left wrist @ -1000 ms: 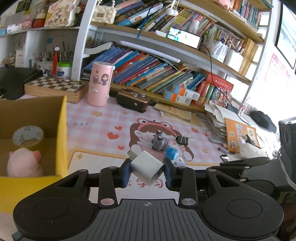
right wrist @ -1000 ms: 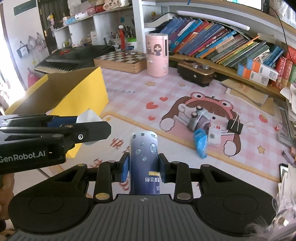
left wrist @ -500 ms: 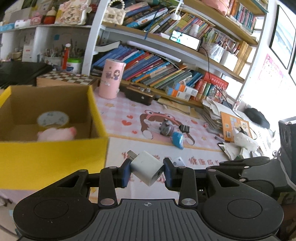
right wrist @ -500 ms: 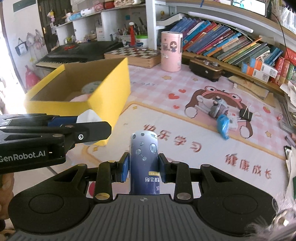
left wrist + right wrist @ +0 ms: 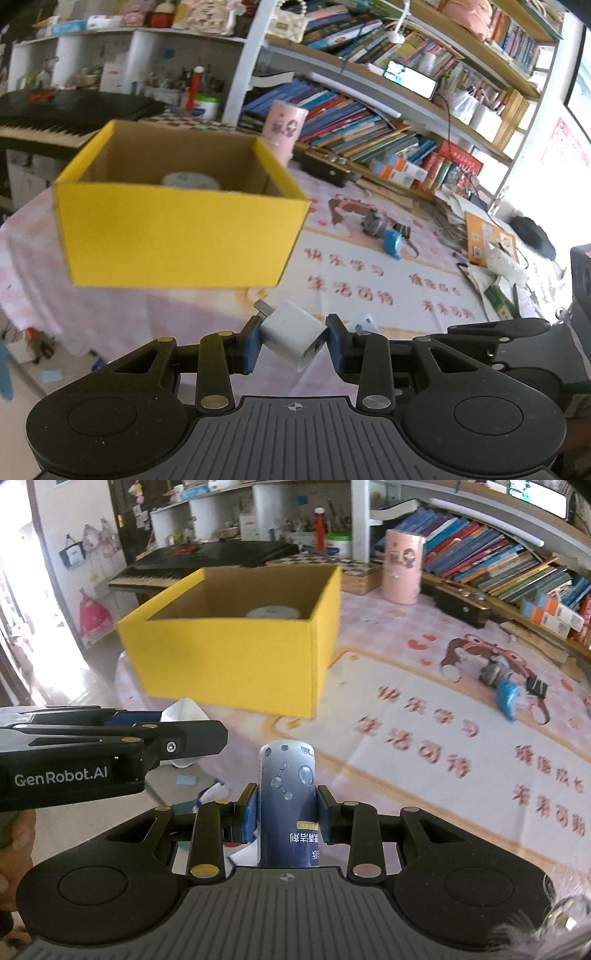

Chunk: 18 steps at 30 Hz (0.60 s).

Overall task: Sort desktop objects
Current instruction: 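Lift and carry the charger cube and white tube toward the yellow box with both tools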

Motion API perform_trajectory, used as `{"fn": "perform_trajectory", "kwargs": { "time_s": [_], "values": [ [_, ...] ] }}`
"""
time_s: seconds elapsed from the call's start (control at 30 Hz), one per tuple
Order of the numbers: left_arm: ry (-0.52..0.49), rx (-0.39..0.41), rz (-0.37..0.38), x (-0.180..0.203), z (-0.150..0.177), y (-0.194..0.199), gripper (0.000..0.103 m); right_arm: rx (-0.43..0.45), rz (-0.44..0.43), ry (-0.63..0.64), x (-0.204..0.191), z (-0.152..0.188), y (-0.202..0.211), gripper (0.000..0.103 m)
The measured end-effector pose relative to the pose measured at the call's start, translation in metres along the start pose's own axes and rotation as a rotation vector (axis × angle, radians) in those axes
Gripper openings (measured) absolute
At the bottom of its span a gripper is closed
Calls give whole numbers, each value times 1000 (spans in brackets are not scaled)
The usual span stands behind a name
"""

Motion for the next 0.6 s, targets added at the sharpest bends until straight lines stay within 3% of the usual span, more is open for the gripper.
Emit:
{"fn": "perform_trajectory", "kwargs": {
  "time_s": [0.33, 0.6],
  "values": [
    [40, 5, -45, -27, 20, 28, 35, -29, -57, 28, -47, 18, -6, 30],
    [52, 24, -55, -35, 23, 38, 35, -30, -70, 60, -63, 19, -5, 30]
  ]
}}
Point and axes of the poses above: each gripper's, at about its wrist camera, not at the fingertips, and y roughly against the way its jaws point, x to its right, z to its underside, the point moved 4 cm from there along -y, roughly the way its jaws point, and after that the axes turned 14 degrees about -z, right-handed, at the moved point
